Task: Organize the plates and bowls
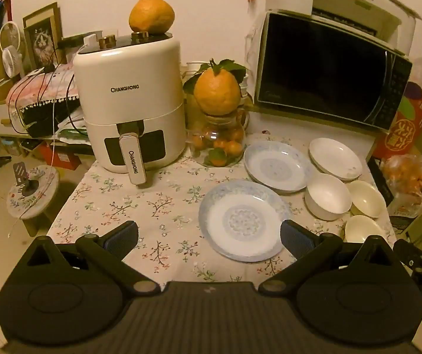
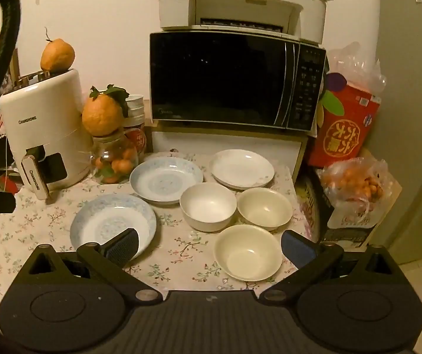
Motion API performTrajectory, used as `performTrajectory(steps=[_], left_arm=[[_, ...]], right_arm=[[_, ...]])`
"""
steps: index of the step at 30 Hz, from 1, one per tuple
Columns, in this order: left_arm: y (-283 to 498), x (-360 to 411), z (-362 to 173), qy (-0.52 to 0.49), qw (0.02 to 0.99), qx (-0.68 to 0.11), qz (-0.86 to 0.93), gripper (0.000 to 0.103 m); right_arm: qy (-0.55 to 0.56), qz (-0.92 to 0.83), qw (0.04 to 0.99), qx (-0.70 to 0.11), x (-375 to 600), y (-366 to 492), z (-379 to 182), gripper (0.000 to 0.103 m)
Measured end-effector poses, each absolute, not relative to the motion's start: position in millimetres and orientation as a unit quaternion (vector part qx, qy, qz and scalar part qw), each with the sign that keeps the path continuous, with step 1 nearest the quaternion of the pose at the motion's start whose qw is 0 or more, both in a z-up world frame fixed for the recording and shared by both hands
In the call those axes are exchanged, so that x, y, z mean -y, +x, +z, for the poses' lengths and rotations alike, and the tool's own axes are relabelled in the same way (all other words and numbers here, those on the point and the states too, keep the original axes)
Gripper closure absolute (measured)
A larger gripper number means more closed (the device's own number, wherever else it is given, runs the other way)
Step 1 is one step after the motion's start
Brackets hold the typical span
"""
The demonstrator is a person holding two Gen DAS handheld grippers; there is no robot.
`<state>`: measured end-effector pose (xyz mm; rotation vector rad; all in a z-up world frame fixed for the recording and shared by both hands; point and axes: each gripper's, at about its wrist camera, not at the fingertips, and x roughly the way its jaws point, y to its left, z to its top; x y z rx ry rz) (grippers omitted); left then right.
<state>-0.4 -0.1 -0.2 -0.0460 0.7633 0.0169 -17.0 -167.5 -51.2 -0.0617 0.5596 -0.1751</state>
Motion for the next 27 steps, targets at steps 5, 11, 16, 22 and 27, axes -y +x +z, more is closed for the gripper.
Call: performTrajectory(steps=[5,11,16,22,27], left_arm=[[5.1,6.5,-2.8,-0.018,0.928,-0.372,0.006,0.000],[7.7,12.1,-5.9,-0.016,0.926,-0.376,0.007,0.000],[12.0,10.3,-7.8,-0.010,0.928,-0.373,0.004,0.000],[23.9,11.5,-17.6,0.002,0.925,-0.379,0.009,0.000],[36.3,13.2,-30.0,0.031,0.917,-0.398,0.020,0.000]], right_arm=[[-0.030,-0.087,0.954,-0.284,160.4,-14.2,-49.9,0.003],[-0.017,-0.098,0.951,-0.292,163.0,-9.3,-48.1,0.003],[-0.010,-0.109,0.950,-0.291,170.0,-4.1,-49.3,0.003],[0.016,-0.091,0.947,-0.309,177.9,5.7,-53.5,0.003],[0.041,-0.077,0.942,-0.324,185.9,22.0,-61.7,0.003]])
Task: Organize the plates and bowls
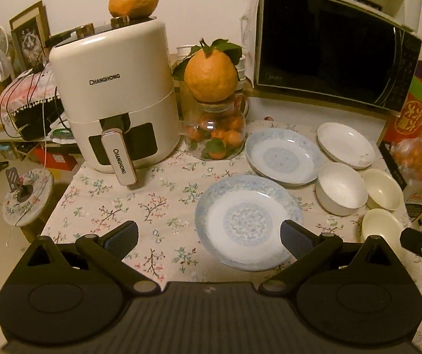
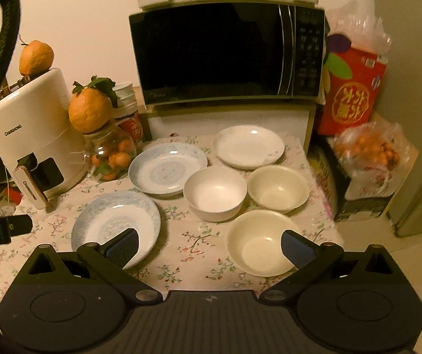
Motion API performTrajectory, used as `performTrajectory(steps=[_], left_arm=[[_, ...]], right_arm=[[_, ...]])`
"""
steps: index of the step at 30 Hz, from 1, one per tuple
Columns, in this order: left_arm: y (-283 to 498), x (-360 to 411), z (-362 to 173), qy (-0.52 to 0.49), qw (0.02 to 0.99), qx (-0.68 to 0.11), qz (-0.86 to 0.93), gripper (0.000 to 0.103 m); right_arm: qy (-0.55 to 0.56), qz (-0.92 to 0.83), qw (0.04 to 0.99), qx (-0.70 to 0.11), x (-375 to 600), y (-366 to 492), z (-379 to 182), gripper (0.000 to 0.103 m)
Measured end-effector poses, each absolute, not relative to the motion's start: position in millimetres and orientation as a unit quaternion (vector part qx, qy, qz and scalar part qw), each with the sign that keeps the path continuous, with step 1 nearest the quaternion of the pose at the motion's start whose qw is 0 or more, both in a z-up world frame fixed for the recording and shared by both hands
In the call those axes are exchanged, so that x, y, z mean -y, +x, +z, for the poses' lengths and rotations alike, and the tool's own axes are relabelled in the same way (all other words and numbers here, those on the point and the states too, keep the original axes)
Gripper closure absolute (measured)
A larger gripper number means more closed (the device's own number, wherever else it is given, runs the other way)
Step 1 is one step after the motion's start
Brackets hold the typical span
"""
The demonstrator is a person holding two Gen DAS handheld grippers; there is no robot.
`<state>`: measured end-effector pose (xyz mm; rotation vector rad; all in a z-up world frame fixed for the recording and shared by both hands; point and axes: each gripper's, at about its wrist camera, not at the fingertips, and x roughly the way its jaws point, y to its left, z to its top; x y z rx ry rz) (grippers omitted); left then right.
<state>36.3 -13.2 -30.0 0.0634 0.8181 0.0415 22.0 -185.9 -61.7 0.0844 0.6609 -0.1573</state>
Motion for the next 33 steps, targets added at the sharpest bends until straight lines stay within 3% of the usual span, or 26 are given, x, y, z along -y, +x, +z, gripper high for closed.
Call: performTrajectory(steps=[17,25,33], left_arm=[[88.5,14.4,-63.4,0.024,0.918,-0.394,0.020,0.000],[109.6,5.8,-79.3,0.045,0.917,-0.395,0.033,0.000],[137.1,-12.1,-104.9,0.016,0.908,-0.418,0.034,0.006]], right_arm=[[0.062,-0.067,0.933,-0.348,194.4,65.9,-88.0,0.005],[0.092,-0.042,0.920,-0.379,191.0,106.8,-109.9,0.022],[0.075,-0.014,0.912,-0.403,173.3,145.0,-133.7,0.028]])
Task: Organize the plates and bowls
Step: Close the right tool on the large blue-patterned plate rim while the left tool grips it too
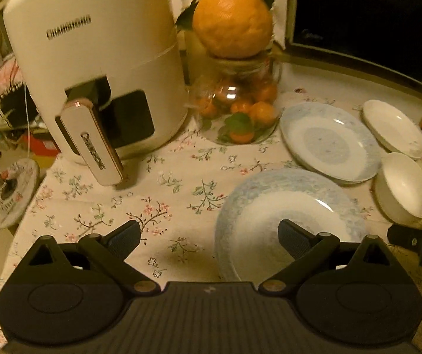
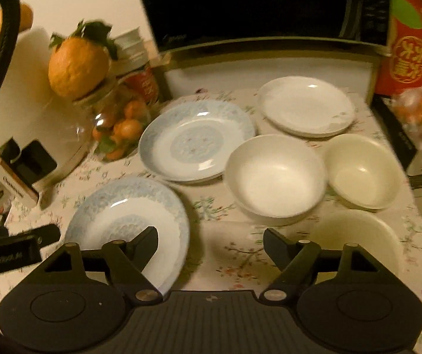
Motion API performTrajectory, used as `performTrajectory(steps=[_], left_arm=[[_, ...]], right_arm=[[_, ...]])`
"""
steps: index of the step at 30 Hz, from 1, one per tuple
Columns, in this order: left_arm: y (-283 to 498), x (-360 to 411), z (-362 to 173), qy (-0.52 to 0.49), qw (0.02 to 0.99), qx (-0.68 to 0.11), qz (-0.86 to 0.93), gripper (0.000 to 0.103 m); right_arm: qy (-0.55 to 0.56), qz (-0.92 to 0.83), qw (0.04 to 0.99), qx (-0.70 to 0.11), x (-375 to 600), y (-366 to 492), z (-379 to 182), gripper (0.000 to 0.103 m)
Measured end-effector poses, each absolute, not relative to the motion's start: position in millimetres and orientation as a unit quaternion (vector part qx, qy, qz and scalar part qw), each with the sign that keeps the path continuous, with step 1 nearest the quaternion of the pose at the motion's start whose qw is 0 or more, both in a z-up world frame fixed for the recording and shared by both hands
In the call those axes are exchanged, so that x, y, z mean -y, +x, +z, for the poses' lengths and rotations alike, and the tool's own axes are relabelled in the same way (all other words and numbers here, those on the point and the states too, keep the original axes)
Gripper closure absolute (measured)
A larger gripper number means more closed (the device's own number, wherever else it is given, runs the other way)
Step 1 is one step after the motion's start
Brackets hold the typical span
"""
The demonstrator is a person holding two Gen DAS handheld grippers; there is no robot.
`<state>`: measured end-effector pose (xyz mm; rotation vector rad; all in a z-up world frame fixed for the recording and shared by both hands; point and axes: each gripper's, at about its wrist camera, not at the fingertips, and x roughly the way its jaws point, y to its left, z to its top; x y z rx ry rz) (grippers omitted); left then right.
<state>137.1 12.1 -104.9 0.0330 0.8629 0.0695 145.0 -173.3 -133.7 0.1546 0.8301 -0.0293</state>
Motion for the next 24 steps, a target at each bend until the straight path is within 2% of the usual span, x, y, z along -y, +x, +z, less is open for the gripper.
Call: performTrajectory(steps=[3,6,11,15,16,18,19,20,21,22,24], left_arm=[[145.9,-21.4,-116.4,-0.009,0.899,-0.436,0.034,0.014],[152.6,-27.1,-132.1,-0.041,0.883,-0.466,0.031,0.028],[157.3,-29.8,-155.7,-0.063,0.865,-0.497,0.030,0.051],[157.8,-34.8,-164.8,-0.091,0.860,-0.503,0.019,0.052],[157.9,-34.0,-164.3,-0.090,0.861,-0.500,0.016,0.056],[158.0,-30.6,-162.3,-0.087,0.864,-0.496,0.004,0.066],[157.9,-28.2,-161.2,-0.089,0.865,-0.494,-0.005,0.076],[157.8,-25.7,-159.9,-0.091,0.865,-0.493,-0.017,0.083],[158.2,-23.4,-158.5,-0.086,0.867,-0.490,-0.016,0.083],[157.6,-21.3,-157.5,-0.080,0.868,-0.490,-0.015,0.083],[157.0,-24.0,-157.0,-0.084,0.868,-0.489,-0.011,0.088]], right_arm=[[0.079,-0.008,0.906,-0.416,170.4,154.7,-143.9,0.030],[0.090,-0.005,0.900,-0.426,172.3,163.7,-151.2,0.031],[0.121,0.001,0.880,-0.459,174.6,179.7,-173.1,0.042],[0.104,0.008,0.880,-0.464,166.5,187.2,-181.8,0.047],[0.105,0.009,0.879,-0.466,165.9,188.7,-183.9,0.050],[0.109,0.012,0.875,-0.471,165.7,191.1,-188.0,0.054],[0.108,0.012,0.876,-0.470,164.5,191.9,-189.3,0.056],[0.101,0.013,0.879,-0.465,163.1,192.2,-189.8,0.059],[0.095,0.017,0.881,-0.463,161.1,191.7,-189.5,0.073],[0.096,0.025,0.882,-0.461,159.9,190.9,-189.4,0.092],[0.105,0.029,0.881,-0.460,157.7,188.9,-188.3,0.091]])
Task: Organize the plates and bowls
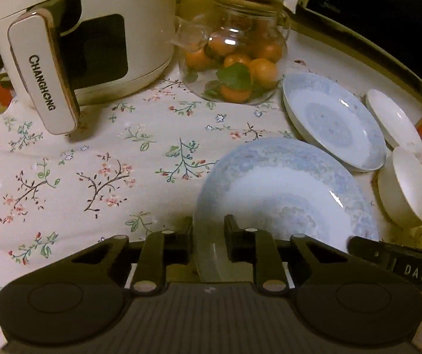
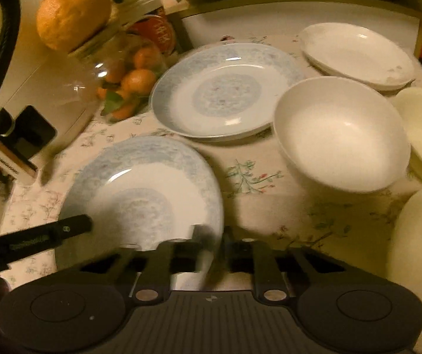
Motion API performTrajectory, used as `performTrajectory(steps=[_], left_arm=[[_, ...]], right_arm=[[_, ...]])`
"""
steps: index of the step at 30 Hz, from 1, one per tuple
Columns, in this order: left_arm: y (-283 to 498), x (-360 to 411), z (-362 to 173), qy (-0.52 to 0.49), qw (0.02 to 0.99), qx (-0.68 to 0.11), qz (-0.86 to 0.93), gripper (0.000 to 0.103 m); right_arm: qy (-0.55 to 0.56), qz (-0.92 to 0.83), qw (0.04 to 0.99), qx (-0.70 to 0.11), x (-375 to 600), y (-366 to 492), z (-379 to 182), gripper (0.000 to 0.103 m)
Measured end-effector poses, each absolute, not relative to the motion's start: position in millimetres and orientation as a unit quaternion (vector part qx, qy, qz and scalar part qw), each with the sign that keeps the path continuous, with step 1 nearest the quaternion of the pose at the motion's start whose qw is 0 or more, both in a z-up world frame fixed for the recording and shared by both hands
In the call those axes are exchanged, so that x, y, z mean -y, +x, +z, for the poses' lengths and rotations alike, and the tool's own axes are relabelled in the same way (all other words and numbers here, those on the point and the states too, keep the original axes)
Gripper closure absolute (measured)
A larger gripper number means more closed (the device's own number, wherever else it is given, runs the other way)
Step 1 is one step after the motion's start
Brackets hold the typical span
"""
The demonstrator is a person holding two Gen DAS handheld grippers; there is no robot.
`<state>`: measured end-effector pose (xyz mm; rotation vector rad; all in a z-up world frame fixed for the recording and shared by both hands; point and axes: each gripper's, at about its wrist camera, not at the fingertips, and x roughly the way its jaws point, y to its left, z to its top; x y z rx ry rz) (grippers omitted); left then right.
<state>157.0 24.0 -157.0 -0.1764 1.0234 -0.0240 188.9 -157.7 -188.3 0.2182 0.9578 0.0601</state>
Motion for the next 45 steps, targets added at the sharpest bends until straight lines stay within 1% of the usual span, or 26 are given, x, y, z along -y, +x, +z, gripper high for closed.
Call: performTrajectory(steps=[1,3,5,7,8,11,13,14,16,19,21,22,23,25,26,27,29,30,31,33,34,35,38,41,43,45], left_arm=[[156.5,-26.4,-155.5,-0.089,0.867,-0.490,-0.009,0.091],[154.1,-29.7,-151.6,-0.089,0.868,-0.489,-0.010,0.093],[148.0,-30.6,-146.5,-0.084,0.868,-0.489,-0.010,0.097],[138.3,-31.0,-140.5,-0.074,0.871,-0.485,-0.013,0.098],[133.9,-31.5,-138.2,-0.071,0.872,-0.484,-0.016,0.103],[110.6,-26.6,-125.1,-0.103,0.871,-0.471,-0.094,0.103],[92.8,-7.3,-121.4,-0.046,0.884,-0.449,-0.119,0.103],[90.3,-5.1,-126.0,-0.042,0.881,-0.458,-0.110,0.103],[87.8,-17.8,-132.7,-0.077,0.870,-0.479,-0.087,0.103],[81.0,-35.2,-121.5,-0.059,0.888,-0.451,-0.060,0.103],[86.2,-50.9,-123.1,-0.072,0.888,-0.454,-0.031,0.100],[91.0,-58.2,-127.2,-0.083,0.885,-0.457,-0.016,0.095],[95.0,-62.0,-131.5,-0.088,0.884,-0.460,-0.005,0.086],[102.1,-67.3,-140.0,-0.096,0.881,-0.463,0.003,0.076],[104.1,-68.0,-142.4,-0.100,0.881,-0.462,-0.002,0.075],[105.7,-67.0,-143.1,-0.103,0.885,-0.454,-0.006,0.072],[111.9,-64.7,-146.1,-0.121,0.883,-0.452,-0.043,0.047],[114.3,-62.2,-148.7,-0.129,0.880,-0.454,-0.056,0.045],[115.9,-59.0,-151.6,-0.131,0.880,-0.453,-0.059,0.045],[120.0,-52.6,-160.7,-0.123,0.877,-0.460,-0.062,0.057],[122.3,-50.0,-167.3,-0.119,0.871,-0.472,-0.063,0.072],[122.5,-48.4,-171.7,-0.119,0.866,-0.482,-0.064,0.080],[122.8,-43.8,-168.5,-0.112,0.870,-0.477,-0.057,0.084],[116.0,-45.6,-164.9,-0.127,0.863,-0.488,-0.045,0.087],[103.1,-43.9,-159.5,-0.105,0.867,-0.486,-0.046,0.089],[91.7,-40.7,-157.3,-0.097,0.865,-0.489,-0.048,0.089]], right_arm=[[0.097,0.026,0.883,-0.459,156.1,186.6,-187.1,0.091],[0.084,0.028,0.885,-0.456,153.1,184.9,-186.7,0.091],[0.093,0.028,0.883,-0.459,154.8,182.2,-184.8,0.091],[0.096,0.031,0.884,-0.456,155.0,176.4,-179.2,0.092],[0.092,0.033,0.886,-0.453,154.4,172.1,-175.4,0.093],[0.083,0.048,0.893,-0.440,150.6,157.5,-161.8,0.093],[0.084,0.077,0.894,-0.433,144.3,144.9,-154.0,0.093],[0.076,0.089,0.895,-0.430,139.0,138.4,-152.6,0.093],[0.064,0.074,0.887,-0.452,132.1,131.6,-163.0,0.096],[0.086,0.039,0.867,-0.490,140.1,131.4,-187.8,0.094],[0.073,0.049,0.876,-0.475,138.9,127.2,-184.9,0.094],[0.071,0.050,0.878,-0.471,138.7,124.7,-184.1,0.094],[0.074,0.049,0.877,-0.473,139.4,124.6,-184.9,0.094],[0.081,0.044,0.874,-0.477,141.4,125.1,-187.6,0.094],[0.079,0.043,0.875,-0.476,141.5,125.1,-187.2,0.094],[0.077,0.044,0.875,-0.476,141.9,124.1,-186.3,0.094],[0.077,0.044,0.875,-0.476,140.0,125.5,-187.9,0.094],[0.076,0.045,0.875,-0.476,139.1,126.1,-188.1,0.094],[0.075,0.047,0.876,-0.475,140.0,127.1,-188.9,0.094],[0.074,0.049,0.876,-0.473,140.8,127.6,-189.6,0.093],[0.073,0.050,0.877,-0.473,140.6,128.1,-189.7,0.093],[0.072,0.051,0.877,-0.472,140.7,127.8,-189.7,0.093],[0.064,0.056,0.878,-0.471,139.7,127.6,-189.3,0.093],[0.062,0.054,0.876,-0.474,139.4,126.6,-189.5,0.093],[0.061,0.054,0.874,-0.478,139.1,122.7,-187.7,0.091],[0.061,0.058,0.874,-0.479,140.6,115.5,-183.9,0.091]])
